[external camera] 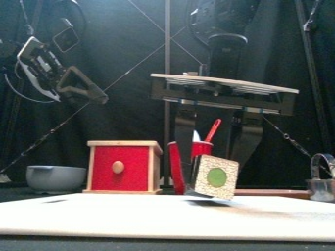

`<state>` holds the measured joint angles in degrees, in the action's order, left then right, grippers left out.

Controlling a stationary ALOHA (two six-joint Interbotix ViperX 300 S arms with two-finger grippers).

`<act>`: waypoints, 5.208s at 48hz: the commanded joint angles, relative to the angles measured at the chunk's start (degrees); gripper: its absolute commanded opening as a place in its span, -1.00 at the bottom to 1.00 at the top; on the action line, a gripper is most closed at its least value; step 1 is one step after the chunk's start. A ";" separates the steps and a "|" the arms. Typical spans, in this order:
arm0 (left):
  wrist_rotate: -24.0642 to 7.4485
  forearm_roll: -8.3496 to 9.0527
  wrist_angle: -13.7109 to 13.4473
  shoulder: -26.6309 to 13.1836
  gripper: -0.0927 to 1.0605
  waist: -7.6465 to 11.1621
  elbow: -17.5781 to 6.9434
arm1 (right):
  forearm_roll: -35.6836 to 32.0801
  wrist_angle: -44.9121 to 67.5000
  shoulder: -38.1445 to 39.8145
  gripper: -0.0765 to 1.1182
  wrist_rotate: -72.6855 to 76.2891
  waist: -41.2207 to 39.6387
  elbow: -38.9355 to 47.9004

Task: Place sushi on board then cut the sushi with the knife then place the pieces on the plate
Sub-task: Pick knife at handle with right hand

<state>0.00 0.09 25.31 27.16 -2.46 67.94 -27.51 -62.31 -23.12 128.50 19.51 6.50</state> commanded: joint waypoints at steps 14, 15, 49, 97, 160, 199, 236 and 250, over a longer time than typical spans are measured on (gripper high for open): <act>-0.26 0.09 -0.88 0.18 -0.87 0.18 -0.35 | 1.05 -1.05 1.76 0.51 -0.44 0.18 -0.79; -0.26 0.09 -0.88 0.09 -0.87 0.09 -0.35 | 0.97 -1.05 1.67 0.54 -0.44 0.18 -0.79; 0.00 0.00 -1.32 0.53 -0.87 0.18 -0.35 | -5.45 -2.46 12.22 0.66 -13.10 0.70 0.62; 0.09 -1.32 -1.32 3.60 -0.87 -0.70 -0.79 | 28.39 6.33 45.97 0.66 -99.14 -40.61 15.38; -0.18 -4.66 -1.41 3.60 -0.87 -4.13 0.35 | 60.29 -18.72 14.50 0.66 -143.79 -63.28 -5.71; -0.09 -4.66 -1.41 3.60 -0.87 -4.57 1.32 | 58.89 -18.90 10.11 0.66 -141.94 -60.38 -5.71; 0.00 -4.66 -1.41 3.60 -0.87 -4.83 1.76 | 58.54 -18.98 9.49 0.17 -141.33 -59.41 -5.62; 0.00 -4.66 -1.41 3.60 -0.87 -4.83 1.76 | 58.54 -19.42 9.49 -0.11 -141.06 -59.15 -6.15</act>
<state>-0.09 -4.48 23.64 30.67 -7.12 70.40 30.76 -81.39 -14.94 -12.39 -39.73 1.76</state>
